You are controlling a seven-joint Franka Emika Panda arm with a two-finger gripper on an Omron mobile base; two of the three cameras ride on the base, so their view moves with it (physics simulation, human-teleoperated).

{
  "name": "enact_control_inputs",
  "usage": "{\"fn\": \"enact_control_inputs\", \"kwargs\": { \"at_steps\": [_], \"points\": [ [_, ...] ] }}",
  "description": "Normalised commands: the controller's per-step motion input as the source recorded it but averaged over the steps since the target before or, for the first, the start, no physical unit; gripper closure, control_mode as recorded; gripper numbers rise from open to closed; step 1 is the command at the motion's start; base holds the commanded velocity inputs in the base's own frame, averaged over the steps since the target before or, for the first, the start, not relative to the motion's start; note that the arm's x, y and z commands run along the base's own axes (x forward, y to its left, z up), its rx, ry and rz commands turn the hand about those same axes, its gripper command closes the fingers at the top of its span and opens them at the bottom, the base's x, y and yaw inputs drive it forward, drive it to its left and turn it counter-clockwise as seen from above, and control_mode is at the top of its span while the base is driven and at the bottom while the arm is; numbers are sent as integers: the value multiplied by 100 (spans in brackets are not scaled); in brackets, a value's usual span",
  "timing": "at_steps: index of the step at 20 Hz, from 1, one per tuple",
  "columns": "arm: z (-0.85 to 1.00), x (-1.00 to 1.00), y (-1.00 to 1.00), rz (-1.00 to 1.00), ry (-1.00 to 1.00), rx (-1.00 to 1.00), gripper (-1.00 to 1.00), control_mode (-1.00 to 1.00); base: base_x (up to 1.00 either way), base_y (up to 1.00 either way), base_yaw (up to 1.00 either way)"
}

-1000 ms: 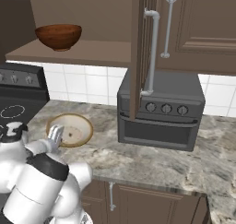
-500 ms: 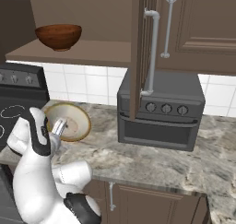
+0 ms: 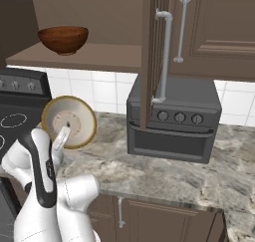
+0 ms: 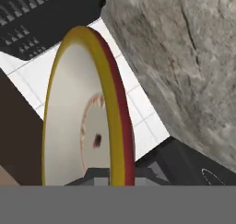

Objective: Open the cabinet. Pick the bowls from the counter and place them in the cabinet. Then close the cabinet.

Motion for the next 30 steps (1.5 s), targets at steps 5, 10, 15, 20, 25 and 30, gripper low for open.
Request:
{"fn": "enact_control_inputs", "kwargs": {
  "at_steps": [5, 10, 15, 20, 25, 30],
  "points": [
    [95, -72, 0, -23, 0, -1, 100, -100, 0, 0, 0],
    [41, -76, -28, -22, 0, 1, 100, -100, 0, 0, 0],
    [33, -77, -57, -21, -1, 3, 100, -100, 0, 0, 0],
    [64, -75, -59, -17, 0, 5, 100, -100, 0, 0, 0],
    [78, -59, -55, -15, -1, 5, 100, -100, 0, 0, 0],
    [74, -64, -75, -15, -1, 7, 100, -100, 0, 0, 0]
  ]
}}
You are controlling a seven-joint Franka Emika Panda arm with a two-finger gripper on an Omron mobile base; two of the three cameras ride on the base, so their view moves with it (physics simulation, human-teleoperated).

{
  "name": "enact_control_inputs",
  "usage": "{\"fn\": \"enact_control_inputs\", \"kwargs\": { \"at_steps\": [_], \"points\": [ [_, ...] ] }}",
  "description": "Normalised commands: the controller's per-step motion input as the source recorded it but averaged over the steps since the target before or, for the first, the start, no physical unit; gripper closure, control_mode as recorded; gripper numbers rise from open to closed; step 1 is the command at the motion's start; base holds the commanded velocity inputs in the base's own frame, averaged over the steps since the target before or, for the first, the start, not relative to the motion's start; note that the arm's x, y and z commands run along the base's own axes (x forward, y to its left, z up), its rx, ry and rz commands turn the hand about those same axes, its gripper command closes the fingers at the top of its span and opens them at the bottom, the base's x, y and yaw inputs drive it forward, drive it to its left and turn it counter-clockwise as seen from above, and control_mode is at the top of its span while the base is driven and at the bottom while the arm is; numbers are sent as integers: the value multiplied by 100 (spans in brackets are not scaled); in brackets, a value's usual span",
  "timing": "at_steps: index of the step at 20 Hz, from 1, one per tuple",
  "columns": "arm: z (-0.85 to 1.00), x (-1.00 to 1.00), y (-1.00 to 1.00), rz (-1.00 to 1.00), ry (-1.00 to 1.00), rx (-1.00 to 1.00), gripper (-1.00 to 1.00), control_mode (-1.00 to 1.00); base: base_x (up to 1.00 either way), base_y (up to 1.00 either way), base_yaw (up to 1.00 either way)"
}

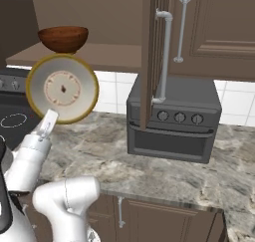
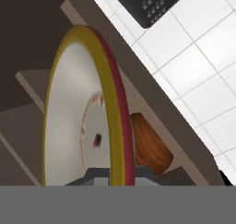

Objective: Open the cabinet. Pick the bowls from the counter and place them in the cabinet. Then close the cabinet.

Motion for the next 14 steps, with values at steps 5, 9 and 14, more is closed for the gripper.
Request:
{"fn": "enact_control_inputs", "kwargs": {
  "at_steps": [5, 9, 14],
  "points": [
    [43, -92, -60, -18, -3, 1, 100, -100, 0, 0, 0],
    [69, -75, -48, -19, 0, -1, 100, -100, 0, 0, 0],
    [72, -72, -90, -18, 17, -5, 100, -100, 0, 0, 0]
  ]
}}
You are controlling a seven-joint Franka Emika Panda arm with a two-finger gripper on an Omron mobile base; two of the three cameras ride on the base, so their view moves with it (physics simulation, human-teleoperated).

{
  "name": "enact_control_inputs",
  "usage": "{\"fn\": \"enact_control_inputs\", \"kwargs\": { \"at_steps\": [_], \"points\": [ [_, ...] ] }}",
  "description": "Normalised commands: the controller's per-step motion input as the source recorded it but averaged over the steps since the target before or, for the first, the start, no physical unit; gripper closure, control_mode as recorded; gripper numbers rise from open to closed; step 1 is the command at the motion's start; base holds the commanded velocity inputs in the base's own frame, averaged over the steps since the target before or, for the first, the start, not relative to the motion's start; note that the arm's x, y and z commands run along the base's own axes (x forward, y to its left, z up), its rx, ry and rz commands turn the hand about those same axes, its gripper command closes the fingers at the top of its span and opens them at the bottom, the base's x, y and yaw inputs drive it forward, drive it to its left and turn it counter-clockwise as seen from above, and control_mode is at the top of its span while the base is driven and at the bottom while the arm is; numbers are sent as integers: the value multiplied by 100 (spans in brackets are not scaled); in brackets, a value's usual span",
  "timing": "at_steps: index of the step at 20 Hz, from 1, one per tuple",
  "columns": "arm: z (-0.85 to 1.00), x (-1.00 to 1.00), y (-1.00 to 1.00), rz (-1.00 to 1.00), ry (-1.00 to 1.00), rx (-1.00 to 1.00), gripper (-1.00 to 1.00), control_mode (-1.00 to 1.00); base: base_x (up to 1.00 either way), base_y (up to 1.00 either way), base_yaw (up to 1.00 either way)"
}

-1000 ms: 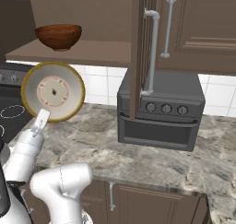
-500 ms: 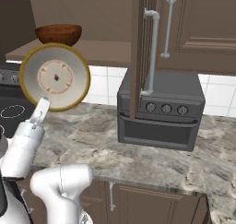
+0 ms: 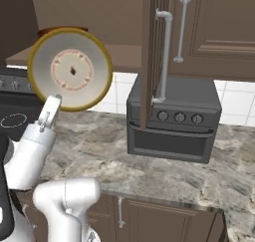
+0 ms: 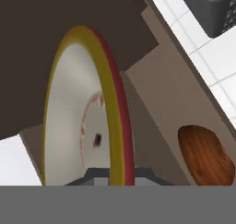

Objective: Open the cabinet. Pick the bowls from the counter and place them in the cabinet. Then close the cabinet.

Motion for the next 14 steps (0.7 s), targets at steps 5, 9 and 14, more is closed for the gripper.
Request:
{"fn": "enact_control_inputs", "kwargs": {
  "at_steps": [5, 9, 14],
  "points": [
    [52, -71, -100, -15, 47, -11, 100, -100, 0, 0, 0],
    [44, -58, -100, -14, 63, -23, 100, -100, 0, 0, 0],
    [43, -50, -89, -17, 63, -24, 100, -100, 0, 0, 0]
  ]
}}
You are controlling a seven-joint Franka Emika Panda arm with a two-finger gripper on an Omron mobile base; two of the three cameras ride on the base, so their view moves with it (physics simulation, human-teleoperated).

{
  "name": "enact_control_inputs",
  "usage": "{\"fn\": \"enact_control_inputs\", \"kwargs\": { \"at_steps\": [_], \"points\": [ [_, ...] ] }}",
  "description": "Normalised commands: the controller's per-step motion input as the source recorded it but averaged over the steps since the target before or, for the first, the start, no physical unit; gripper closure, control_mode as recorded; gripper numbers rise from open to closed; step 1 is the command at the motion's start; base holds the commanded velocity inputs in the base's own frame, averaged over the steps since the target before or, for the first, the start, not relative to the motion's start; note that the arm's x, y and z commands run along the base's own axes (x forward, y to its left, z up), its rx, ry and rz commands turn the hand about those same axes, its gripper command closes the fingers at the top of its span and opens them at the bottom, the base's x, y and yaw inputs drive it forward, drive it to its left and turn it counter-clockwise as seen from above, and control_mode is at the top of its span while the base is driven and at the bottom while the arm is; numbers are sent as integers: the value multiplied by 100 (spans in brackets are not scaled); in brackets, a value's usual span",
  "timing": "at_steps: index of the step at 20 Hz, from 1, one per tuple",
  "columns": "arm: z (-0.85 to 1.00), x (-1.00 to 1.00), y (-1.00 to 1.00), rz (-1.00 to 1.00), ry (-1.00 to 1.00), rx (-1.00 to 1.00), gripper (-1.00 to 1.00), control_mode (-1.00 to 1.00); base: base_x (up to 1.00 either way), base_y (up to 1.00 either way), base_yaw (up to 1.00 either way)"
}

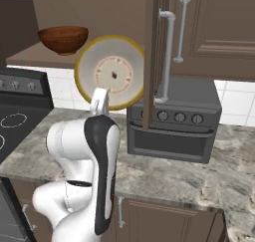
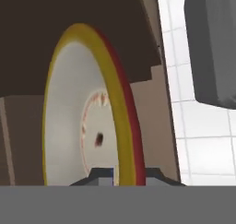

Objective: Open the cabinet. Pick the bowls from the counter and place them in the cabinet. Then close the cabinet.

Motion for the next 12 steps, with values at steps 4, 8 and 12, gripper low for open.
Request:
{"fn": "enact_control_inputs", "kwargs": {
  "at_steps": [4, 8, 12],
  "points": [
    [62, -33, -64, -24, 59, -21, 100, -100, 0, 0, 0],
    [71, -27, -32, -29, 54, -21, 100, -100, 0, 0, 0],
    [81, -42, 5, -34, 32, -23, 100, -100, 0, 0, 0]
  ]
}}
